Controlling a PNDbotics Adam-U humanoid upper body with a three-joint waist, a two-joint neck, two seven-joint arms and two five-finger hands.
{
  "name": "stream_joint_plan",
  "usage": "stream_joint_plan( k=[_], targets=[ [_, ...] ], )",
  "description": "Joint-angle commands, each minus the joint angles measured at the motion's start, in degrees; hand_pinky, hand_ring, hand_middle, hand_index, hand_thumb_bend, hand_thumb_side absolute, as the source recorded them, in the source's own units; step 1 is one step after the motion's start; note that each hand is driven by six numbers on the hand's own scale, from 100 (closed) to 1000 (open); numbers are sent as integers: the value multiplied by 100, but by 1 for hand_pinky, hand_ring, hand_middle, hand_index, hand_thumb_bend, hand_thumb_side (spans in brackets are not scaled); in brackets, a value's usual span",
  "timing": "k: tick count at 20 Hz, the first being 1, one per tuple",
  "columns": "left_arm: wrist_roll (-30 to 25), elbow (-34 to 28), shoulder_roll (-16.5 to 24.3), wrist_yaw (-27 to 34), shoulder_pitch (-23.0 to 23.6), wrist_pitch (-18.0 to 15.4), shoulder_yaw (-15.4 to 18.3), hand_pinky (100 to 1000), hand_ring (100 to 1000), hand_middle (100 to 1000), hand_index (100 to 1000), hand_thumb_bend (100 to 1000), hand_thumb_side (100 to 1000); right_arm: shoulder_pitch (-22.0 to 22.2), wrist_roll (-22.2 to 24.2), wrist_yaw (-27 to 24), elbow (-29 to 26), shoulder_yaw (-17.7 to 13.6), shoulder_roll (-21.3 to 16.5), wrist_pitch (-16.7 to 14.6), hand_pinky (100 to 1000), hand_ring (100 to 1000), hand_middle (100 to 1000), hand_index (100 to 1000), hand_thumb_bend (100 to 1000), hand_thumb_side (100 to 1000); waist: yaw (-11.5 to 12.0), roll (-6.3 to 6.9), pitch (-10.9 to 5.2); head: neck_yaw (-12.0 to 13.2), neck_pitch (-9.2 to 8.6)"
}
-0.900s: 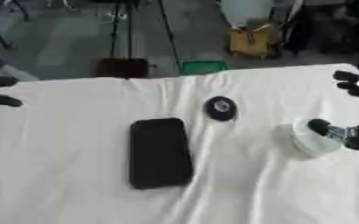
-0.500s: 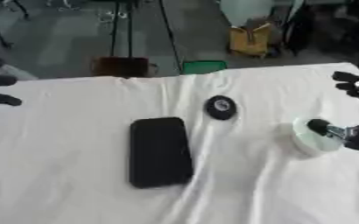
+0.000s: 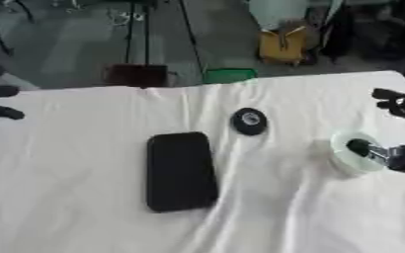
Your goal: Pick up objects on the table and place them in the box.
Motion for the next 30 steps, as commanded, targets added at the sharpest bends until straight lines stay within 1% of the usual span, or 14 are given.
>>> stream_joint_plan(
  k=[1, 6, 12, 20, 25, 30],
  targets=[
    [-28, -75, 128, 16, -51, -4, 40, 640, 784, 832, 894, 176, 928, -106, 74, -5, 156, 16, -267, -41, 949, 936, 945, 1000, 725, 622, 9, -8, -57, -8, 75],
    [-37, -80, 128, 21, -58, -6, 38, 641, 784, 832, 894, 176, 928, -208, 168, -13, 470, 88, -358, -88, 955, 941, 953, 1000, 728, 626, 10, 0, -58, -9, 75],
    [-51, -81, 124, 31, -68, -6, 31, 641, 784, 832, 895, 176, 927, -422, 365, 28, 978, 257, -496, -157, 961, 945, 957, 1000, 731, 630, 33, 6, -69, -27, 100],
    [-80, -79, 118, 42, -75, -5, 20, 641, 784, 832, 896, 176, 929, -630, 491, 99, 1507, 358, -633, -220, 974, 952, 960, 1000, 734, 636, 61, 1, -70, -33, 114],
    [-87, -82, 115, 43, -76, -6, 23, 640, 784, 832, 896, 176, 930, -729, 497, 250, 1732, 374, -704, -258, 1000, 964, 966, 1000, 736, 645, 68, 5, -63, -33, 120],
    [-92, -83, 110, 42, -74, -6, 21, 641, 784, 832, 896, 176, 930, -783, 461, 542, 1919, 372, -756, -282, 1000, 973, 971, 1000, 736, 649, 64, 9, -62, -32, 135]
  ],
)
